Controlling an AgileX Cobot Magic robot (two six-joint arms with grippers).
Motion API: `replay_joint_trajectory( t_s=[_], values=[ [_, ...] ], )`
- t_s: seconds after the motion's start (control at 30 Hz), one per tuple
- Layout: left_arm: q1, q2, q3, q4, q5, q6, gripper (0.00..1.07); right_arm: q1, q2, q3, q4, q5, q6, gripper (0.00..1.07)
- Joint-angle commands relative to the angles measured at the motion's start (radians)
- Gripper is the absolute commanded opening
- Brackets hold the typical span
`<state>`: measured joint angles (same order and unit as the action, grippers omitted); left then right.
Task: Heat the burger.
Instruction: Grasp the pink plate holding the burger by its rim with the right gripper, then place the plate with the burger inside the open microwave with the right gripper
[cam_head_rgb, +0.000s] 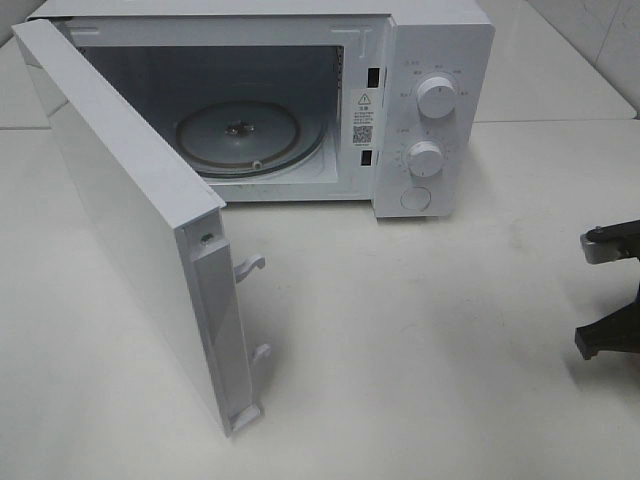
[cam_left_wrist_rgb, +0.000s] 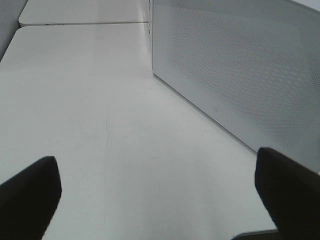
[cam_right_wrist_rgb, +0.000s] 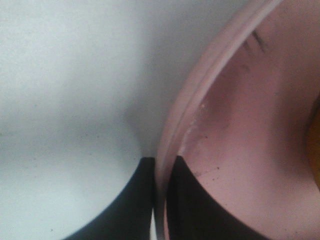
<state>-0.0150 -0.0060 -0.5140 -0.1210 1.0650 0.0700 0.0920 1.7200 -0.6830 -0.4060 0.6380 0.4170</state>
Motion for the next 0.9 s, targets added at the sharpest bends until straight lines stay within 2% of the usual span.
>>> replay_joint_trajectory(
  t_s=[0.03, 0.33, 0.53, 0.9],
  values=[
    [0.000, -0.004, 0.000, -0.005, 0.001, -0.004, 0.98, 0.042, 0.000, 0.005, -0.072, 0.043, 0.094, 0.00],
    [0.000, -0.004, 0.000, -0.005, 0.001, -0.004, 0.98, 0.092, -0.002, 0.005, -0.156, 0.118, 0.163, 0.00],
    [0.000, -0.004, 0.000, -0.005, 0.001, -0.004, 0.98, 0.135, -0.066, 0.005, -0.195, 0.173, 0.178, 0.00],
    [0.000, -0.004, 0.000, -0.005, 0.001, -0.004, 0.98, 0.194, -0.152, 0.008, -0.211, 0.266, 0.172, 0.00]
  ],
)
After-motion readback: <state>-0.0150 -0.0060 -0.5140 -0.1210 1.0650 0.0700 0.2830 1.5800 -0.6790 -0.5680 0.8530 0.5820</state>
